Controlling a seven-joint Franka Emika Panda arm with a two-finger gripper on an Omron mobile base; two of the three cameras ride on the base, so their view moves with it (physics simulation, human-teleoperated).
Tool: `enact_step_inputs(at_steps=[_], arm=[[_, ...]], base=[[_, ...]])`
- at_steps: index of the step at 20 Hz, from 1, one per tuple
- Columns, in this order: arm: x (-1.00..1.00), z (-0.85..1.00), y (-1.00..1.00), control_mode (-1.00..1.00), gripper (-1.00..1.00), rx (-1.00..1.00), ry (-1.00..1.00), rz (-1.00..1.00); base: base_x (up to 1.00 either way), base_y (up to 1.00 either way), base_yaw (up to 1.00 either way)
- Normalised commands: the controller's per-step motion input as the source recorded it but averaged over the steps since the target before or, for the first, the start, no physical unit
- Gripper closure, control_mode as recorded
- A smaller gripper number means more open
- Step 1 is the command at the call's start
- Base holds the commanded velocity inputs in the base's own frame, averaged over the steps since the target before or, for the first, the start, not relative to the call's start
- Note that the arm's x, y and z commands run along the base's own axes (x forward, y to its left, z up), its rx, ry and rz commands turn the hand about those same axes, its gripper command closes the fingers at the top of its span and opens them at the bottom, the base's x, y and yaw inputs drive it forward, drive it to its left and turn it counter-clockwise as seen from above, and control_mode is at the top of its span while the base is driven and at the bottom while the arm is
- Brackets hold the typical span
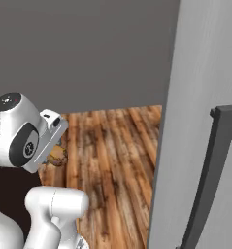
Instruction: Place the chicken drumstick on the counter behind the older chicken drumstick on the same shelf of the fridge to maintain FIFO order. Close the fridge door when finished.
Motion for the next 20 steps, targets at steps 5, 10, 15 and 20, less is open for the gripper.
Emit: enact_step_inputs(at_steps=[5, 10, 15, 20], arm=[[0.00, 0.00, 0.00, 1.00, 1.00, 0.00, 0.00, 0.00], [0.00, 0.00, 0.00, 1.00, 1.00, 0.00, 0.00, 0.00], [0.00, 0.00, 0.00, 1.00, 1.00, 0.00, 0.00, 0.00], [0.00, 0.00, 0.00, 1.00, 1.00, 0.00, 0.00, 0.00]], base=[[0.74, 0.42, -0.70], [1.00, 0.05, -0.36], [1.00, 0.03, 0.00], [0.80, -0.01, 0.09]])
